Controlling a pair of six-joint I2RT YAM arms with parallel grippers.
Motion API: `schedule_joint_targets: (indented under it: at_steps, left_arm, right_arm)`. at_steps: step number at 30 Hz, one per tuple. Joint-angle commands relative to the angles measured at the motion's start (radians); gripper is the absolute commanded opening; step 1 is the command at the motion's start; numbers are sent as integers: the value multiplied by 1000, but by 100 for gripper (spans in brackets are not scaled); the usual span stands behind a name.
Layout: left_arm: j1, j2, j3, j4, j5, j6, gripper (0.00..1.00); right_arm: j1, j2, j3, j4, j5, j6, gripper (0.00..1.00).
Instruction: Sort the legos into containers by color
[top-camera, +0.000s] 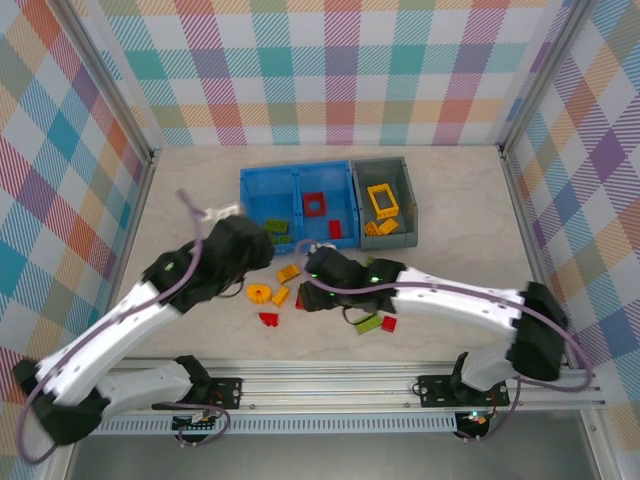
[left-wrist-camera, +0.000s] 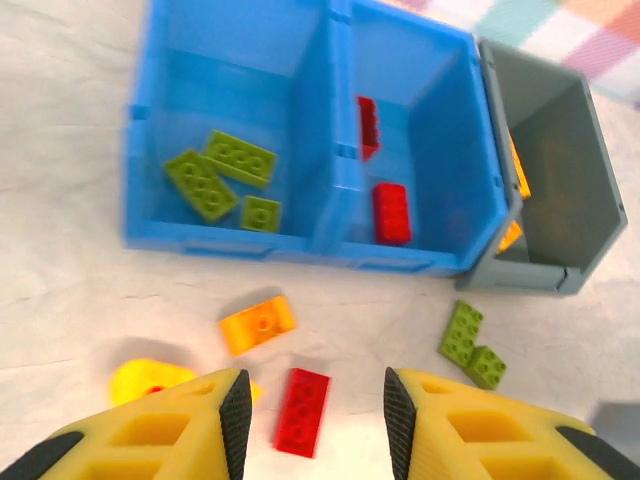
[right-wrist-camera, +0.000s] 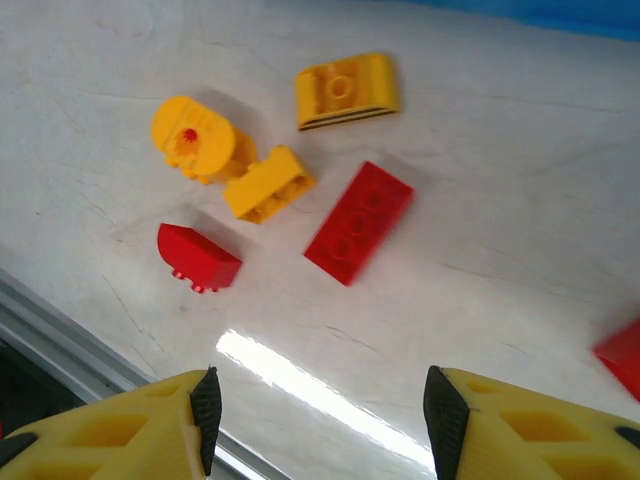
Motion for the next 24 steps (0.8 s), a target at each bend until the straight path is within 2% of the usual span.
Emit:
schedule_joint_targets:
  at_steps: [1,4,9,11,16,20,24]
  left_arm:
    - [-3,-176,-113,-82,-103,-84,41]
    - [-4,-316,-153,-177,-149,-118,41]
    - [-3,-415,-150,-259,-196,-143,41]
    - [-3,-432,-141,-262,-215,-134,41]
    - [-5,-448,-93,-264,-225,-94,41]
    - [-3,-470,-63,-287,-240,-84,41]
    - [-4,-497,-42,-304,-253,-83,42]
  right_arm:
    - [16,107,95,20,25,84,57]
    - [52,239,207,31,23,60,58]
    - [64,423,381,15,-18,15,61]
    - [68,496,464,11,-32,-128,63]
    - [59,596,505,38,-38,-543,69]
    - [39,659,572,-5,-92,-699,73]
    - [25,757,708,-106,-54,-755,74]
